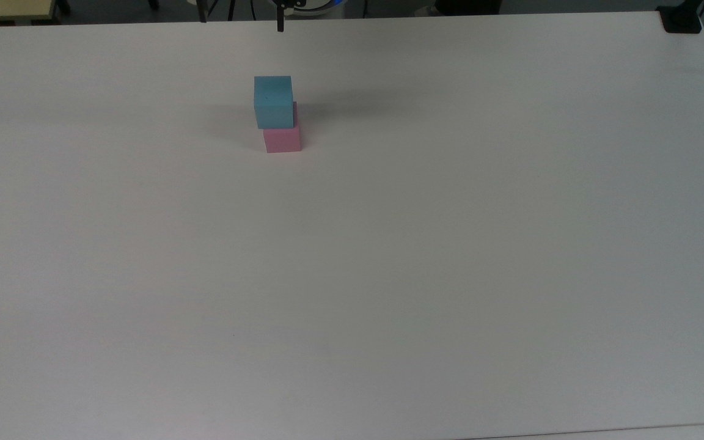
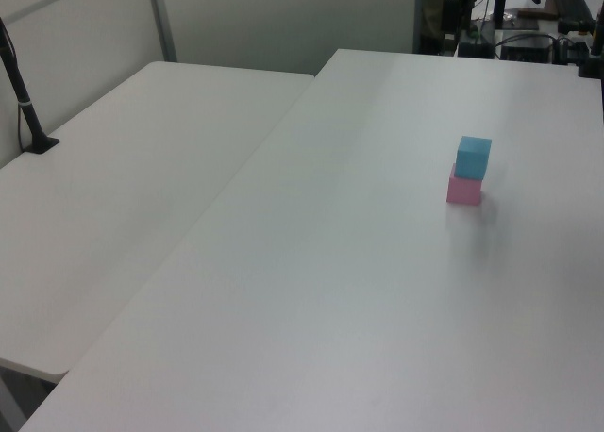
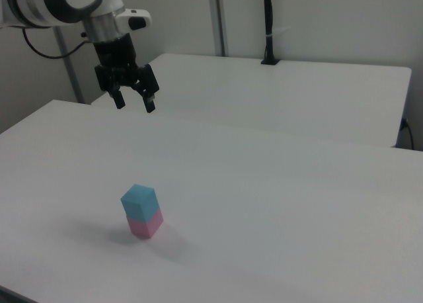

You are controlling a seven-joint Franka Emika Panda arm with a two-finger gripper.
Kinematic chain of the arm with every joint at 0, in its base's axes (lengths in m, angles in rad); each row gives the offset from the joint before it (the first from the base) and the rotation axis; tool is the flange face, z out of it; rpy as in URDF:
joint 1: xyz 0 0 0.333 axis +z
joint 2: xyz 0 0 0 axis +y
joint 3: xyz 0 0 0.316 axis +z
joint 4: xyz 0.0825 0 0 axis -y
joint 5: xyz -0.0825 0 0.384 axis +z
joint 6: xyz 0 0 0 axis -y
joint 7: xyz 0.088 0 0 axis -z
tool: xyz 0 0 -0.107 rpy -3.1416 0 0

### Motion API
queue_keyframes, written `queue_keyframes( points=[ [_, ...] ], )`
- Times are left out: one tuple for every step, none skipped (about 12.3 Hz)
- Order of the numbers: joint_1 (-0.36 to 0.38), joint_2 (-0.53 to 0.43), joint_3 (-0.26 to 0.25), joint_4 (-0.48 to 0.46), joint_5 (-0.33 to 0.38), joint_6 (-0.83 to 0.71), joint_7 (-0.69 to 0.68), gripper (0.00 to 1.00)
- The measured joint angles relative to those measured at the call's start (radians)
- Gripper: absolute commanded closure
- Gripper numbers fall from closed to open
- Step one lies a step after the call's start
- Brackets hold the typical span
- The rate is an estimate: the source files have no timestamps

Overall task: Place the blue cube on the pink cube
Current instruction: 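Open the gripper and raise it away from the stacked cubes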

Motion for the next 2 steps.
queue_keyframes(
  points=[
    [0.0,0.001,0.001,0.001,0.0,0.0,-0.003,0.0],
    [0.0,0.001,0.001,0.003,0.003,0.0,-0.003,0.0]
  ],
)
